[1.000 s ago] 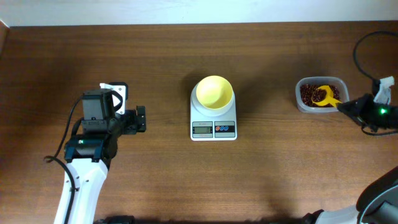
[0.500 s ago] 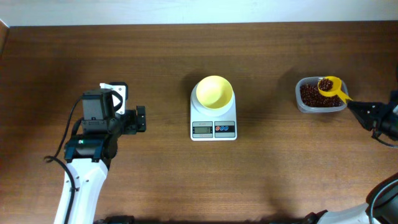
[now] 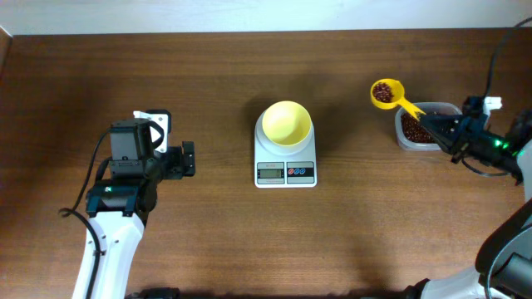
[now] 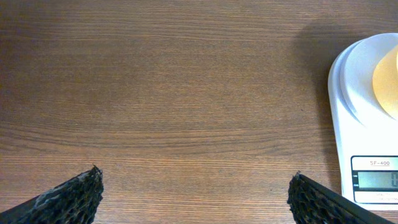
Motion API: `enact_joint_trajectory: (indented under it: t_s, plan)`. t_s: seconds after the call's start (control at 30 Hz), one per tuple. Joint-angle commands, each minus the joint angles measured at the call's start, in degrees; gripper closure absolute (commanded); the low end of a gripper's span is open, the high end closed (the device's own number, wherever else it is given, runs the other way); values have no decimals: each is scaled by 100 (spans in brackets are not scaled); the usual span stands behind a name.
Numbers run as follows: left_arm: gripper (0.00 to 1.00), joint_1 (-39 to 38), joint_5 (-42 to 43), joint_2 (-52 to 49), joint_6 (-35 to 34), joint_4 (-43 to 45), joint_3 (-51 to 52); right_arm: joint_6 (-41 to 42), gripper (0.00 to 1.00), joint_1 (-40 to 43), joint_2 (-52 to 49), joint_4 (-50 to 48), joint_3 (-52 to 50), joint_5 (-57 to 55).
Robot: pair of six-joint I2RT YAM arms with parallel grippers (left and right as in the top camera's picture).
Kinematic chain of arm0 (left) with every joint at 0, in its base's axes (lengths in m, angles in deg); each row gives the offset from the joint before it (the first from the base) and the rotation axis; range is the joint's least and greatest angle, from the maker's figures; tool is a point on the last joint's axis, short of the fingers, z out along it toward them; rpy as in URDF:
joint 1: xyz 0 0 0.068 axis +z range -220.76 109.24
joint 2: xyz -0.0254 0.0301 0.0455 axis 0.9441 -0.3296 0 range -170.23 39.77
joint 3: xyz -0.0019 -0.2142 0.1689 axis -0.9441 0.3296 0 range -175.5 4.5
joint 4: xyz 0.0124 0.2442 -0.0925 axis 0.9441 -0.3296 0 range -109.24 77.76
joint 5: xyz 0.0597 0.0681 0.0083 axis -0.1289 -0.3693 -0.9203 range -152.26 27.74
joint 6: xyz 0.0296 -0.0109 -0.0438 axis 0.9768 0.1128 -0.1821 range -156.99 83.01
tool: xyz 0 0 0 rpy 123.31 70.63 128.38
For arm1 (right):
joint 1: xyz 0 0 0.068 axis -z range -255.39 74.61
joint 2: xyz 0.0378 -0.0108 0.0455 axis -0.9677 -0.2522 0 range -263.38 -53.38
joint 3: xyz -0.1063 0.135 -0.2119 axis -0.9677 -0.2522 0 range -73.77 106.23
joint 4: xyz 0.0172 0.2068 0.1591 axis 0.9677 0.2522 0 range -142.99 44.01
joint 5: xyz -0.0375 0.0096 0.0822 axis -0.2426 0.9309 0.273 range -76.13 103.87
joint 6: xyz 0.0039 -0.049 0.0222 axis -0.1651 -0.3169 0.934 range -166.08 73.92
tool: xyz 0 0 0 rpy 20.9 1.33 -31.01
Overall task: Scoop item into bowl and weigh 50g on scale
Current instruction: 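Carry the filled scoop with the right gripper over the yellow bowl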
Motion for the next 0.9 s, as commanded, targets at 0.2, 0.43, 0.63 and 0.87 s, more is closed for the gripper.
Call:
enact_joint_trajectory:
  t_s: [0.2, 0.43, 0.63, 0.87]
  plan:
    - [1, 28, -39, -31, 87, -11, 17, 201, 96, -1685, -26, -26, 81, -33]
    - [1, 28, -39, -31, 87, -11, 17, 2579, 96, -2481, -26, -1735, 680, -1316]
    - [1, 28, -39, -31, 87, -11, 17, 2658, 96, -3390, -26, -2118, 680, -2889]
    - [1, 28, -39, -31, 87, -11, 17, 1591, 96, -3574, -26, -2218, 680, -3324]
